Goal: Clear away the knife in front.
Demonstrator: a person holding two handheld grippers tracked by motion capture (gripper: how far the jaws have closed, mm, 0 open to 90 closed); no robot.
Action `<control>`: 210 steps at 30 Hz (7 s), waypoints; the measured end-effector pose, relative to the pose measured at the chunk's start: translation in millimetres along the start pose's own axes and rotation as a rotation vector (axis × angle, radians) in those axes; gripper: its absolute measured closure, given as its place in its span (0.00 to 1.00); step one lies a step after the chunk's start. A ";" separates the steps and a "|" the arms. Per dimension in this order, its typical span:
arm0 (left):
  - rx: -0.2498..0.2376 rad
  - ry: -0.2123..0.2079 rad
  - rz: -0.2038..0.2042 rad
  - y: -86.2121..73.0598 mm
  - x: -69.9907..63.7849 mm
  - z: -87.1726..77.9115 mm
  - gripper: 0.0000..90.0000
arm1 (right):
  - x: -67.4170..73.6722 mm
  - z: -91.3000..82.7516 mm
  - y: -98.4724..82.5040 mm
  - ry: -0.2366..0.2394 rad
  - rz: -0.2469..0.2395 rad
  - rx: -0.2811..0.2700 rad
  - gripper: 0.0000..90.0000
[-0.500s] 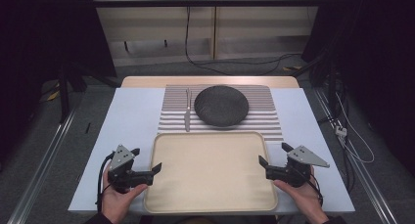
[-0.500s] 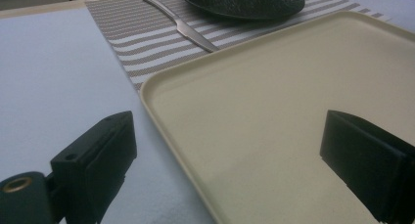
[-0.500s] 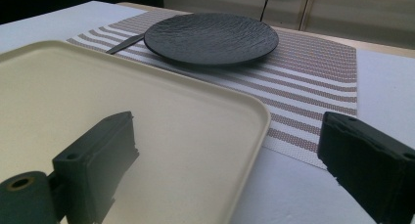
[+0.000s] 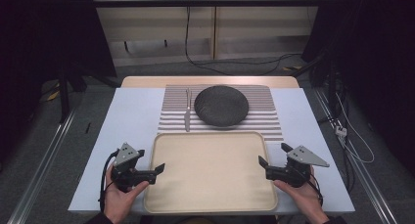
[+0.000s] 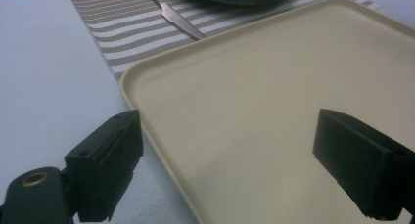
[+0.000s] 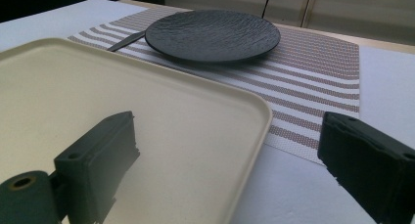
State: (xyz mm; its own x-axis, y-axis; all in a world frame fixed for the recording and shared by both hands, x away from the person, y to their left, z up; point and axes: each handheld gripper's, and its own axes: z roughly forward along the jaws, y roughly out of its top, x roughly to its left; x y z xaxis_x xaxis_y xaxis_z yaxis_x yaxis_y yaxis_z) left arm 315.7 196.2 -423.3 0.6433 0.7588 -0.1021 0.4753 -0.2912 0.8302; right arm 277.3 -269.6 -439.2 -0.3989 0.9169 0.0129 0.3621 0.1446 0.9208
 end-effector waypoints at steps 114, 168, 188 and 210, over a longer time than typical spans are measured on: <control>0.271 0.145 -0.106 143.5 86.1 261.4 0.72 | -1.3 17.1 0.6 0.067 0.002 0.062 0.09; 0.374 0.116 -0.114 152.8 88.4 255.6 0.89 | 0.9 16.0 0.7 0.073 -0.012 0.060 0.09; 0.338 0.116 -0.084 167.7 91.5 227.6 0.89 | 1.5 16.3 0.8 0.072 -0.012 0.062 0.09; 0.303 0.082 -0.045 167.1 74.7 176.7 0.89 | 2.7 14.6 1.4 0.069 -0.019 0.056 0.09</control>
State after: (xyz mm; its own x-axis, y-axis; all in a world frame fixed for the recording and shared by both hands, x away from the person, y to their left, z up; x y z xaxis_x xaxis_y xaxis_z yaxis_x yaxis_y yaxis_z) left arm 549.2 101.2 -389.0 0.5733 0.8154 -0.0803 0.6669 -0.4074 0.6239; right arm 289.1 -261.5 -443.5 -0.4627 0.8862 0.0244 0.3995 0.1838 0.8981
